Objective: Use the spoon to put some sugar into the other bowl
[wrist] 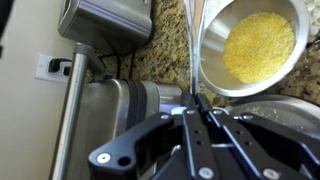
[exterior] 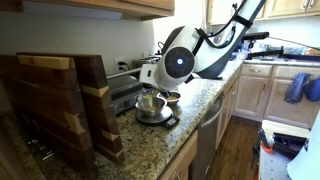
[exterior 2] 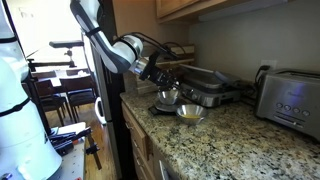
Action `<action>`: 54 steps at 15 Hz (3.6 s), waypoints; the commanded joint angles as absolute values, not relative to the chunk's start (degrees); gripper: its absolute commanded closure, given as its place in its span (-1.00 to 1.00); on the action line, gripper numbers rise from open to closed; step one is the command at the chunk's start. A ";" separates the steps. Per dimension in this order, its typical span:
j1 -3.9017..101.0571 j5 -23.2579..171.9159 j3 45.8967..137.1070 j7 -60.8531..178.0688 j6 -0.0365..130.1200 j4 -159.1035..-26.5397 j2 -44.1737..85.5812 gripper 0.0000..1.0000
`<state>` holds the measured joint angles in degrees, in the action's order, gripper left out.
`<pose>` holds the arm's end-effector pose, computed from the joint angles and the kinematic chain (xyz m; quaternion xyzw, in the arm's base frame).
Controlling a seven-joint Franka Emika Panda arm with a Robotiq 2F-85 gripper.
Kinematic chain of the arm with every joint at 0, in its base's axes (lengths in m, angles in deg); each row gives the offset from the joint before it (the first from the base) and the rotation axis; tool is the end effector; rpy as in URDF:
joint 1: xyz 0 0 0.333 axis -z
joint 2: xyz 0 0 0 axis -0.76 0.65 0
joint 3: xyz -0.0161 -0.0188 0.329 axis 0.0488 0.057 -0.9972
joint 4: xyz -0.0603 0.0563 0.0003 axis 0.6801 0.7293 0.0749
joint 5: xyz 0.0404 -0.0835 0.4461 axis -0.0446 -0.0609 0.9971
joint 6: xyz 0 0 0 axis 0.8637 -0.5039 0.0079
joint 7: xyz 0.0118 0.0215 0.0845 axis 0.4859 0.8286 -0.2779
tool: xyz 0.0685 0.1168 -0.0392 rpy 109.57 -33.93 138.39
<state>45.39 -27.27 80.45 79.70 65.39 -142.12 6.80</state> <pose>0.5245 0.0669 0.2174 0.6827 0.5203 0.1158 0.4998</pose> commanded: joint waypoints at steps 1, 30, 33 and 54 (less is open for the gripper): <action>44.59 -36.59 80.42 88.61 64.70 -146.97 2.32 0.93; 43.77 -72.09 80.60 103.57 42.15 -156.84 0.12 0.93; 43.40 -71.91 79.98 103.88 40.60 -157.23 0.31 0.93; 49.20 -19.17 89.38 76.10 65.74 -139.88 0.83 0.93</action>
<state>47.28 -28.61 87.67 83.71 60.99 -142.03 1.60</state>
